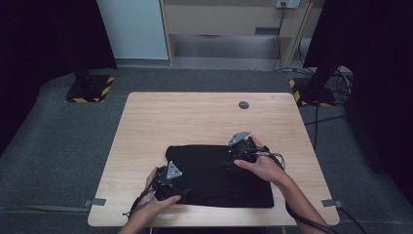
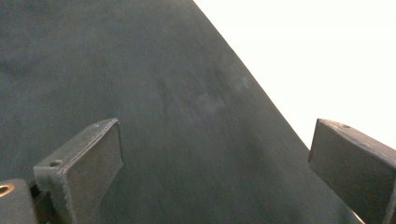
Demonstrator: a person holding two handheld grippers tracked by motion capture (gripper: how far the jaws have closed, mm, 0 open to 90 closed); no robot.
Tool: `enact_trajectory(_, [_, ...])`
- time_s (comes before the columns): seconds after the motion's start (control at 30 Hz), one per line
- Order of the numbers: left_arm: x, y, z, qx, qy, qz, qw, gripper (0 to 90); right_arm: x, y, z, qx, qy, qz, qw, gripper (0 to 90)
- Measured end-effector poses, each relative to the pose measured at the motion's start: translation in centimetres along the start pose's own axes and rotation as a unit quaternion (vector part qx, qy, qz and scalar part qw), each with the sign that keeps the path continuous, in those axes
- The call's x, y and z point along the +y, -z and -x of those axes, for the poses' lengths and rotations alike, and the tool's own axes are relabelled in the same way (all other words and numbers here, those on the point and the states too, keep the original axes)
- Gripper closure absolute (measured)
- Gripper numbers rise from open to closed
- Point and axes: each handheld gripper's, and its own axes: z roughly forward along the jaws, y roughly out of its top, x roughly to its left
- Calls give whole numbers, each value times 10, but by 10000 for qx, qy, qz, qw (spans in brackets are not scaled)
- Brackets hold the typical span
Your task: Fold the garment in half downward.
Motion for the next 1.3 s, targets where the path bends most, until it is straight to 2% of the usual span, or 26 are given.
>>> enact_trajectory(0.23, [-4, 1, 0, -12, 40, 81, 10000, 18, 12, -23, -2, 118, -151, -69, 9998, 36])
enact_trajectory(0.5, [-4, 2, 1, 16, 64, 82, 9999, 17, 6, -42, -10, 326, -234, -74, 9992, 30])
enact_trajectory(0.67, [-4, 2, 1, 22, 72, 75, 9999, 17, 5, -46, -11, 401, -348, 100, 9985, 32])
enact_trajectory(0.8, [-5, 2, 1, 11, 71, 61, 10000, 17, 13, -47, -17, 511, -278, 265, 9980, 30])
enact_trajectory(0.9, [-5, 2, 1, -8, 74, 54, 10000, 15, 14, -58, -23, 595, -192, 84, 9980, 6])
enact_trajectory(0.93, [-5, 2, 1, -12, 76, 55, 10000, 14, 13, -60, -23, 664, -292, 115, 9973, 4])
enact_trajectory(1.0, [-4, 1, 0, -23, 89, 37, 10000, 9, 13, -61, -21, 682, -340, 159, 9970, 4])
enact_trajectory(1.3, [10, -9, -3, -49, 81, -113, 9999, 0, 17, -66, -3, 672, -329, 87, 9972, 4])
